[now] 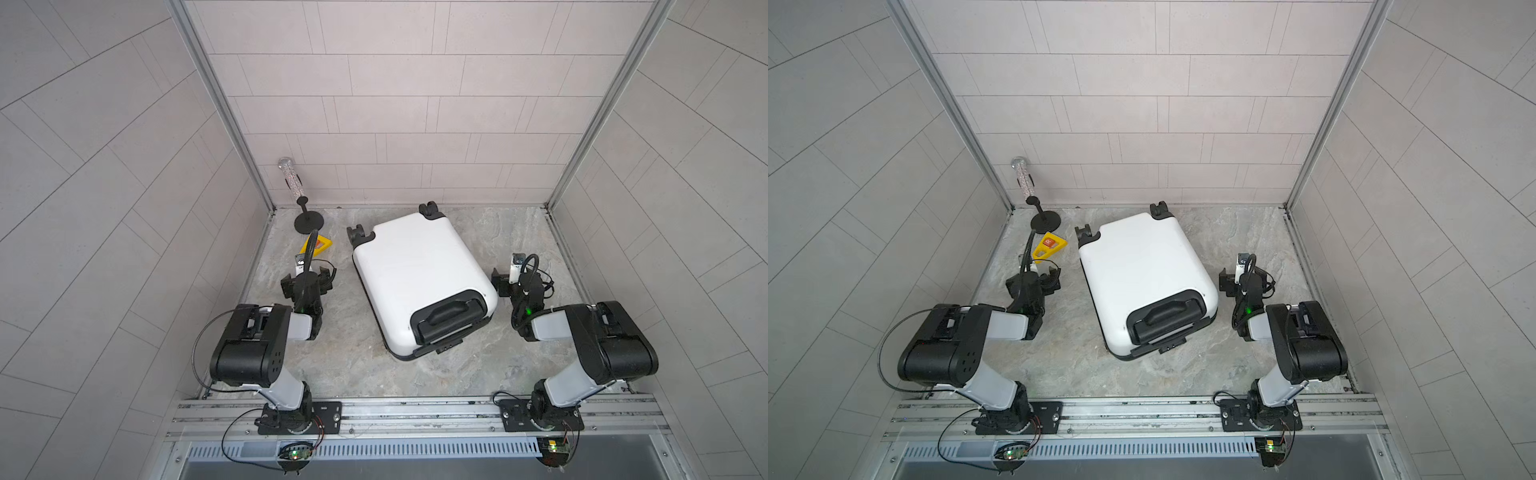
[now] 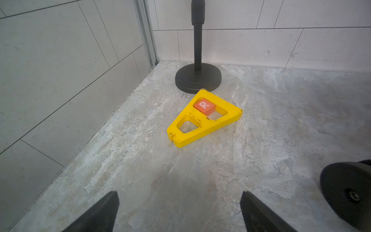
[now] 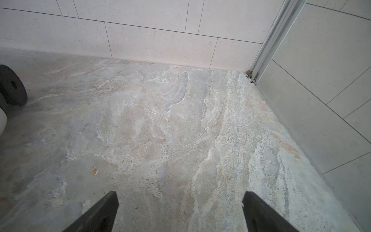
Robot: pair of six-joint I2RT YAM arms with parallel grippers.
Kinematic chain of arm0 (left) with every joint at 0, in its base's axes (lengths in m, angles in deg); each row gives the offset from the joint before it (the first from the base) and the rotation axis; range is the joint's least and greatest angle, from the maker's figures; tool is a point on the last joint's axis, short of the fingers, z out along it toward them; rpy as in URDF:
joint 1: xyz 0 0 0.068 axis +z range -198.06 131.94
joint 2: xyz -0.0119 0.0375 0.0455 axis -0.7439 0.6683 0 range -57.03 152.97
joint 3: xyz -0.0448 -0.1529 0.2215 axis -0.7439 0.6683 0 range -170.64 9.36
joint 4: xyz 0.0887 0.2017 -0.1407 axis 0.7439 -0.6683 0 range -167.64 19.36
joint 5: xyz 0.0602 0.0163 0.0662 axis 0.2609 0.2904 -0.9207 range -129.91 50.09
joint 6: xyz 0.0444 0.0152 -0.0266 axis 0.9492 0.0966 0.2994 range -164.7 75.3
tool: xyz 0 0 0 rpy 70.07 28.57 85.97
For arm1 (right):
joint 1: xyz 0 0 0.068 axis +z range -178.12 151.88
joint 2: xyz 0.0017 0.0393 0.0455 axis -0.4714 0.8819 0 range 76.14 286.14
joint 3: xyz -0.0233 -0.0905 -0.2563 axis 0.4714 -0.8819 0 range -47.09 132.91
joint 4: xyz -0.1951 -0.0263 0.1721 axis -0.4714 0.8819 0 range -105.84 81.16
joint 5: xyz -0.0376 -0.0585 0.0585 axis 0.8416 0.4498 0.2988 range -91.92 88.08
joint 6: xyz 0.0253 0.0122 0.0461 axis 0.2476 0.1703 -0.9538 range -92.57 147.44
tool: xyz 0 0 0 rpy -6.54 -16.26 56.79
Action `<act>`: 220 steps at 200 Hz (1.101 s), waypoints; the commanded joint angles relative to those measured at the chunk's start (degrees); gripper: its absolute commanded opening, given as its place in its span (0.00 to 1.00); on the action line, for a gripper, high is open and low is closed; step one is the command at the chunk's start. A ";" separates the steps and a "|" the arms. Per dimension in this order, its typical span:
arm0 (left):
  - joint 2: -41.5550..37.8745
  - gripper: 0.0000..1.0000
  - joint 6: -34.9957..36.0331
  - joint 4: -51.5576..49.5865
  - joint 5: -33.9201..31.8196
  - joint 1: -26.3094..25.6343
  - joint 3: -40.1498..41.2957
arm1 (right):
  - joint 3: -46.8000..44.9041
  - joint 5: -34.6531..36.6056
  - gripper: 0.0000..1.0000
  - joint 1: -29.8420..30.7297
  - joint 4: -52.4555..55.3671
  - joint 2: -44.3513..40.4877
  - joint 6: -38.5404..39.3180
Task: Open the suitcase zippers
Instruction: Pick up the suitcase from the center of the board.
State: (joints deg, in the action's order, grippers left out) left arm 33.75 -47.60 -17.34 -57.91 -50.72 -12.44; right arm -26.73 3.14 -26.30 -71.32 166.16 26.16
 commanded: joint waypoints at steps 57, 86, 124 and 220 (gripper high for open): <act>-0.08 1.00 0.52 1.54 0.16 -0.22 0.09 | 0.48 0.65 1.00 -0.24 -0.13 0.15 0.47; -0.08 1.00 0.52 1.55 0.17 -0.21 0.09 | 0.47 0.61 1.00 -0.20 -0.08 0.16 0.44; 0.16 1.00 0.45 1.37 0.13 -0.14 -0.08 | 0.47 0.61 1.00 -0.24 -0.15 0.17 0.43; -17.38 0.98 -0.89 -9.50 -2.84 -0.77 1.48 | -4.64 5.90 1.00 -1.16 -1.11 -10.08 -2.51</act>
State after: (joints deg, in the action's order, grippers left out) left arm 28.07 -47.45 -19.18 -58.17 -51.09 -9.60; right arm -28.50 5.07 -26.91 -72.13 164.21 25.30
